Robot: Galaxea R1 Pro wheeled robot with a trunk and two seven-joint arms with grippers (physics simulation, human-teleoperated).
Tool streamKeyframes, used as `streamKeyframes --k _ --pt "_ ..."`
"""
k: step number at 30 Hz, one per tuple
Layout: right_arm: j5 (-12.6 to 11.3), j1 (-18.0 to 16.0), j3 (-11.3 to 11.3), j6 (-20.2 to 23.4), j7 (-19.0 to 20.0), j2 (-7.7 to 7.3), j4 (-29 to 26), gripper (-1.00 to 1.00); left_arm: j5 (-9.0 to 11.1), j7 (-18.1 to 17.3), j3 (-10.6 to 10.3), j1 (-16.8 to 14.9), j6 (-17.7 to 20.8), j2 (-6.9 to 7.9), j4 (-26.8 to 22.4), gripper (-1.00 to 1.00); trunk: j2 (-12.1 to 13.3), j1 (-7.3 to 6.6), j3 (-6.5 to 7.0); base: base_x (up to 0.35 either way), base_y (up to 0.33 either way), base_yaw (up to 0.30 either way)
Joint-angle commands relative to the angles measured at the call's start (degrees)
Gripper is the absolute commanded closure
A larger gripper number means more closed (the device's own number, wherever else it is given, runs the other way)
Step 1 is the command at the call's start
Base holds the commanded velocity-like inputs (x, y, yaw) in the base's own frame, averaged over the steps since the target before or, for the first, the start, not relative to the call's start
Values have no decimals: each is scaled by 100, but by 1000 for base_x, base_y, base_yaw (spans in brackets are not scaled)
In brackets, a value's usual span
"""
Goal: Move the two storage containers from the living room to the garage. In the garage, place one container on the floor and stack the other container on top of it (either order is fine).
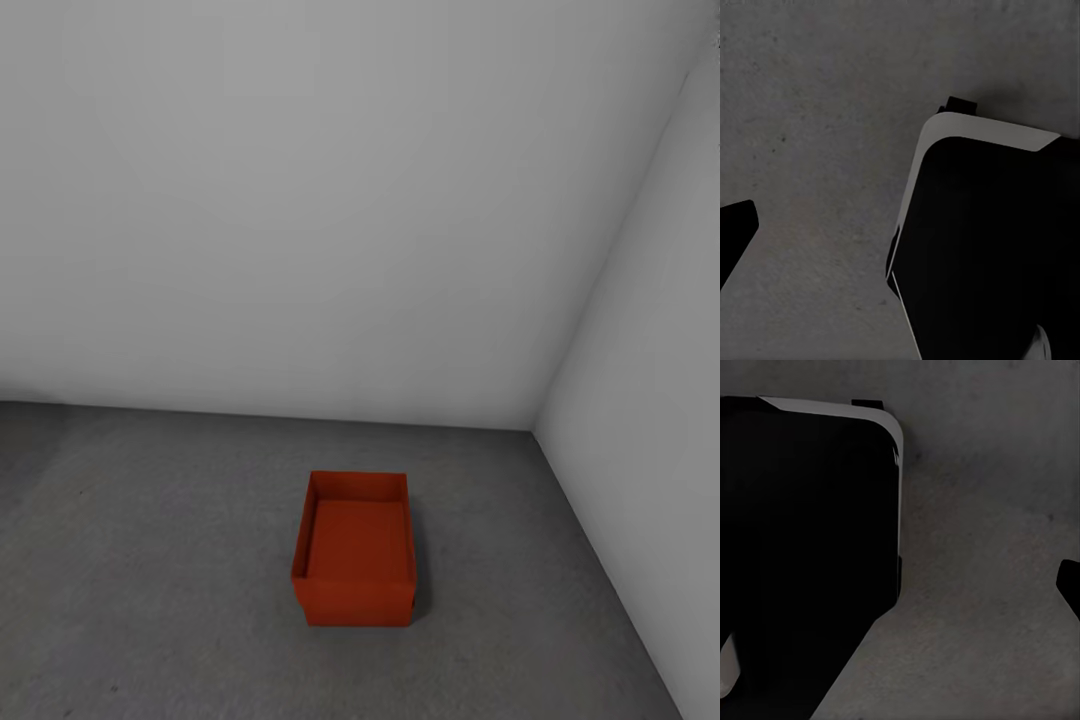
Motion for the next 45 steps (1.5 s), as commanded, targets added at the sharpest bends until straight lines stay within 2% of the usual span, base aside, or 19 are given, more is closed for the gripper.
streamKeyframes --k 1,16,19,20,22,23,24,25,27,32,45 --pt "-60 -8 48 -36 -10 3 19 -100 49 22 -48 -2 5 -1 -4 -100 -10 3 -1 0 0 0" --pt "-60 -2 49 -35 -5 12 22 -100 55 22 -39 -4 1 -9 -16 -100 -10 3 133 0 0 0" --pt "-52 18 54 -38 -3 14 21 -100 90 4 -31 2 -105 -16 23 -100 -10 3 160 0 0 0" --pt "-48 23 56 -39 -2 18 21 -100 102 -173 -31 122 -268 -21 44 -100 -10 3 169 0 0 0" --pt "-49 25 55 -39 9 19 22 -100 108 -507 -31 232 -325 -5 51 -100 -10 3 187 0 0 0" --pt "-50 26 52 -39 29 17 22 -100 114 -818 -31 286 -336 29 53 -100 -10 3 196 0 0 0" --pt "-55 26 50 -39 97 14 23 -100 120 -1416 -31 373 -335 191 55 -100 -10 3 205 0 0 0" --pt "-56 27 49 -39 131 13 22 -100 123 -1693 -31 424 -333 280 56 -100 -10 3 214 0 0 0" --pt "-59 27 49 -39 171 12 22 -100 126 -2020 -31 493 -332 387 57 -100 -10 3 232 0 0 0" --pt "-60 27 48 -39 189 12 26 -100 121 -2162 -31 522 -329 424 58 -100 -10 3 277 0 0 0" --pt "-60 27 48 -39 191 12 25 -100 99 -2180 -34 526 -470 404 41 -100 -10 3 394 0 0 0"
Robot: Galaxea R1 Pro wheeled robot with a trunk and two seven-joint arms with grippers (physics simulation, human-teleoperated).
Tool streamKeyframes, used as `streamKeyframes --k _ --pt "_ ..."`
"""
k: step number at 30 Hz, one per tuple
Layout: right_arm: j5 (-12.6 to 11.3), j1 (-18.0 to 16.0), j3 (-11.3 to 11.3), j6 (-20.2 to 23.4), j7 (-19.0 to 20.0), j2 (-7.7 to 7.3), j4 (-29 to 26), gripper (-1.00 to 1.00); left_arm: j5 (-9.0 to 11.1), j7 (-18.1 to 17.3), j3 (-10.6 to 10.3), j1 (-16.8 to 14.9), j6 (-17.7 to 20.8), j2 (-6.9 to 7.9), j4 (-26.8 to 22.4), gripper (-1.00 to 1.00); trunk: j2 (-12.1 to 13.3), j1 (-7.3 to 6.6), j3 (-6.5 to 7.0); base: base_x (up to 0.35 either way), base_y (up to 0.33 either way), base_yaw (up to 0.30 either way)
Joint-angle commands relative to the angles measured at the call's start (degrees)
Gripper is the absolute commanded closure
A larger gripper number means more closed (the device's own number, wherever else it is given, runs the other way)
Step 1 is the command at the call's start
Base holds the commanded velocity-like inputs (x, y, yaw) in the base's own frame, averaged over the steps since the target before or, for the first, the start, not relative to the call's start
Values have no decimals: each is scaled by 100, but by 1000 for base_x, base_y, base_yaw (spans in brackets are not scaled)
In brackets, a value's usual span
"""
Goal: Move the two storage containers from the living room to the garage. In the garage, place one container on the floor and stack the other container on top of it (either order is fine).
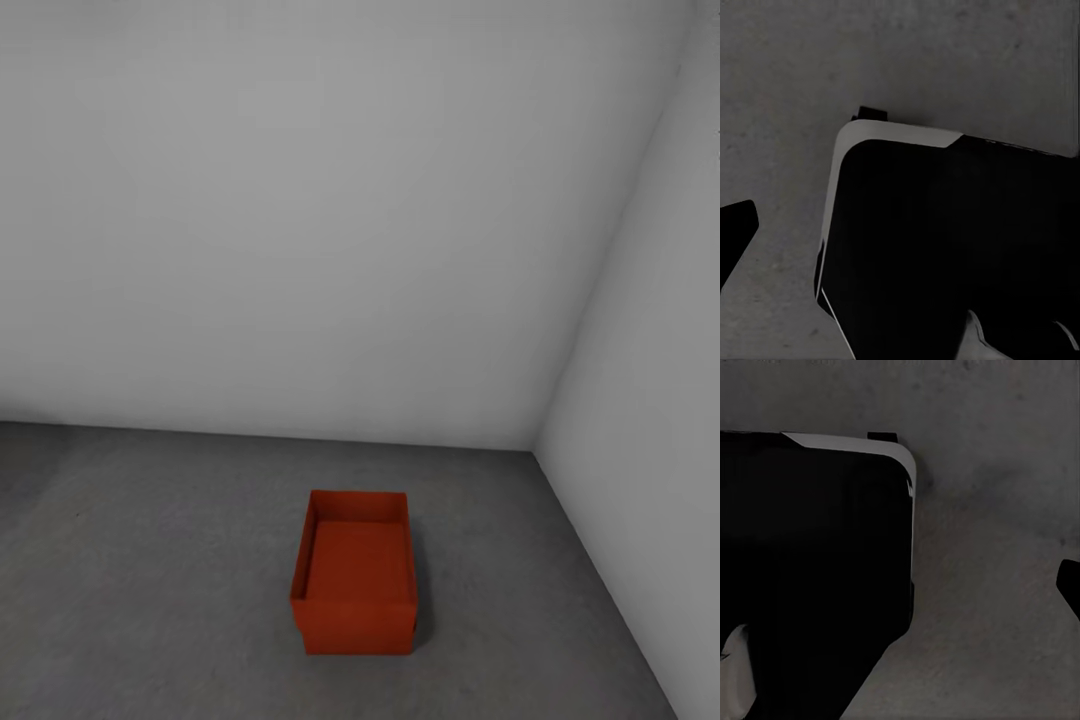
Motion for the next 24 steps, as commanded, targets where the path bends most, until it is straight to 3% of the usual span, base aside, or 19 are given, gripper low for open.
streamKeyframes --k 1,24 --pt "-60 -9 49 -36 -10 3 17 -100 47 -23 -50 -5 -32 1 -9 -100 -11 3 -3 0 0 0" --pt "-60 -9 49 -36 -10 -6 14 -100 12 -27 -64 -5 -72 10 -100 -100 -11 3 205 0 0 0"
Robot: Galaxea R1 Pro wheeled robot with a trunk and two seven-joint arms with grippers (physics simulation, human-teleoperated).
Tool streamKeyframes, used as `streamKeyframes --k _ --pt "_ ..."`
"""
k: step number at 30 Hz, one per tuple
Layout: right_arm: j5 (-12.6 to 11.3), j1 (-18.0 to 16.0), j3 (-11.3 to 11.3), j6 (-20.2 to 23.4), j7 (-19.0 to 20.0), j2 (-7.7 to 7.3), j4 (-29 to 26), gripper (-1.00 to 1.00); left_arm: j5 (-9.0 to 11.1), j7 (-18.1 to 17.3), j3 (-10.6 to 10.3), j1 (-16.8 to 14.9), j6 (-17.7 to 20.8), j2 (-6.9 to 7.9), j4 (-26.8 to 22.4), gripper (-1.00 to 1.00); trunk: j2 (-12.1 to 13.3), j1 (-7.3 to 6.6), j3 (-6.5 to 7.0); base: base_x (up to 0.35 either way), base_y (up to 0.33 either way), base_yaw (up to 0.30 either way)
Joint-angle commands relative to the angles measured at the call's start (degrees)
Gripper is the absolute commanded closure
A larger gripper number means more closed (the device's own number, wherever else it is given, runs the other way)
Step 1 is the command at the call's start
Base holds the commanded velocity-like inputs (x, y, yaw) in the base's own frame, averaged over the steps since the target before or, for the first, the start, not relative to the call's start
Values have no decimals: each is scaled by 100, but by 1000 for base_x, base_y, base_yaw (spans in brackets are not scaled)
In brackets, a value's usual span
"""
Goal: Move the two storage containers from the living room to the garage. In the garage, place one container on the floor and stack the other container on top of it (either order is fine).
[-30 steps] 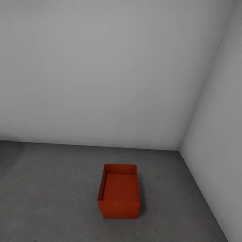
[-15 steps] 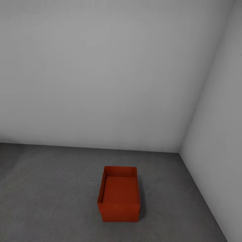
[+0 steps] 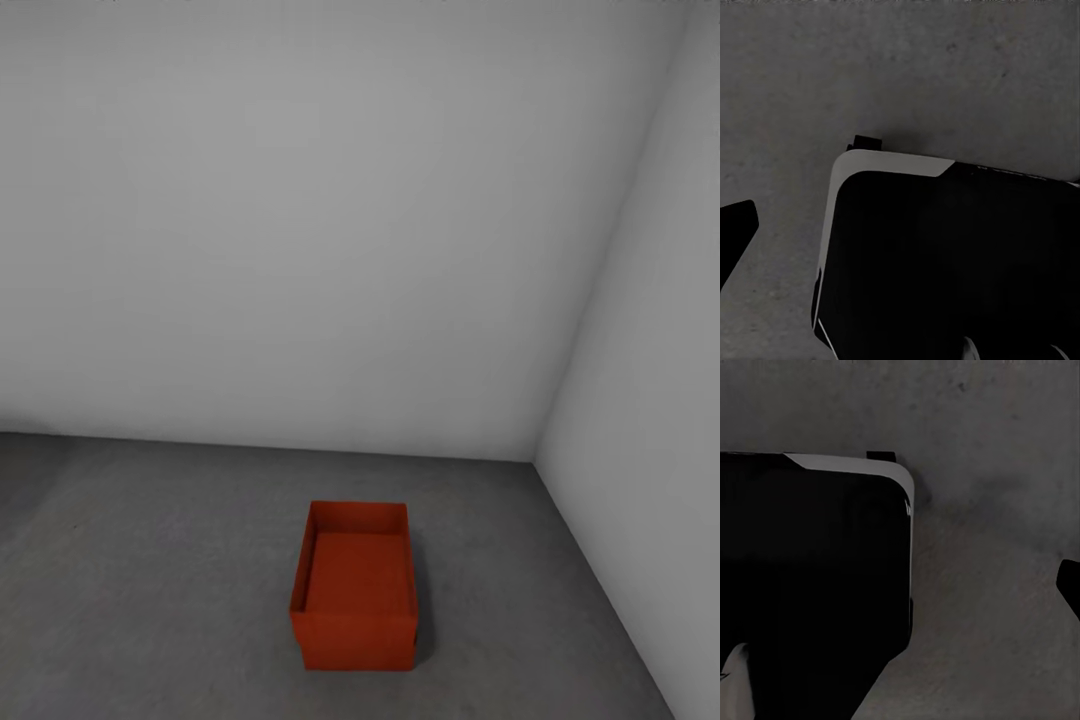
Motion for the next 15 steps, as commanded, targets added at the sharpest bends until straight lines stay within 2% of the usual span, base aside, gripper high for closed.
streamKeyframes --k 1,15 --pt "-60 -9 48 -36 -10 3 17 -100 57 -21 -48 -6 -19 2 8 -100 -12 4 -3 0 0 0" --pt "-60 -9 48 -36 -10 3 17 -100 61 -20 -55 -6 -19 2 1 -100 -12 4 122 0 0 0"
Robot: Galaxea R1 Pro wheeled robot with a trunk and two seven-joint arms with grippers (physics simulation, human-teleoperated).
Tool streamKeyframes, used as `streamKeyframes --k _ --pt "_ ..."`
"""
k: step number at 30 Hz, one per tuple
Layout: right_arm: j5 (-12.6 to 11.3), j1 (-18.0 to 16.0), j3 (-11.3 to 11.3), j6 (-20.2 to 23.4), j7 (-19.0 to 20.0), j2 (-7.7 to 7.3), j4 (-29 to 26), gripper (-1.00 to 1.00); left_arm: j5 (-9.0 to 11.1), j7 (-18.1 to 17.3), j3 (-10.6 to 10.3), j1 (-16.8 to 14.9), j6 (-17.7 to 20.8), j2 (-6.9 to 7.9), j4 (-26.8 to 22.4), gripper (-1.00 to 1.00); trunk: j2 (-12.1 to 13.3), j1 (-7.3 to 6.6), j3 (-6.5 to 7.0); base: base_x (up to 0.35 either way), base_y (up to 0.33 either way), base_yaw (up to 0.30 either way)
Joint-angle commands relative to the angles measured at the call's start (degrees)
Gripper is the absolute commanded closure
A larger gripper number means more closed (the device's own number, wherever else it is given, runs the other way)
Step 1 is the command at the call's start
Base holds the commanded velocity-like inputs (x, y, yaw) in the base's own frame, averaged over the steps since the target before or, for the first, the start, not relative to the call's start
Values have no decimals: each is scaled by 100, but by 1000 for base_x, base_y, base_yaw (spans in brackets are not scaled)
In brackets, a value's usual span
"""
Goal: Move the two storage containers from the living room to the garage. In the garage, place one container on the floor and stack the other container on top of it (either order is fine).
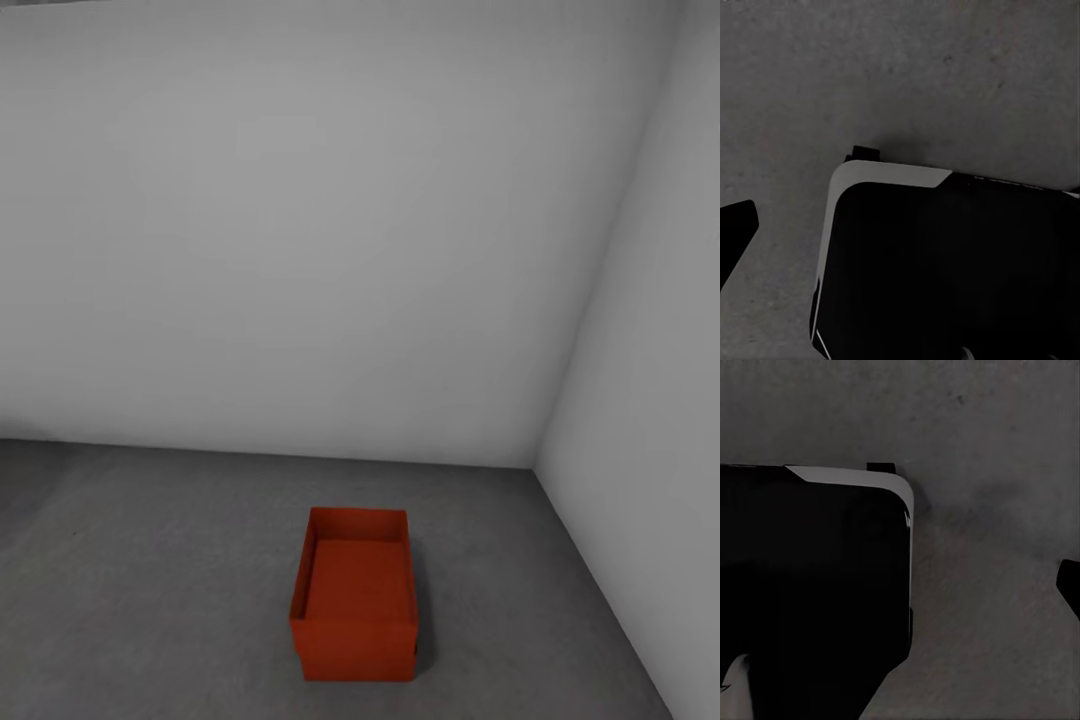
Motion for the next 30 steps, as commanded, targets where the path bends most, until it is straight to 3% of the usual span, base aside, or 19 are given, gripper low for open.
streamKeyframes --k 1,30 --pt "-60 -9 49 -36 -10 3 17 -100 58 -25 -49 -6 -19 2 8 -100 -12 4 -5 0 0 0" --pt "-60 -9 48 -36 -10 3 17 -100 58 -24 -50 -6 -19 2 8 -100 -12 4 240 0 0 0"
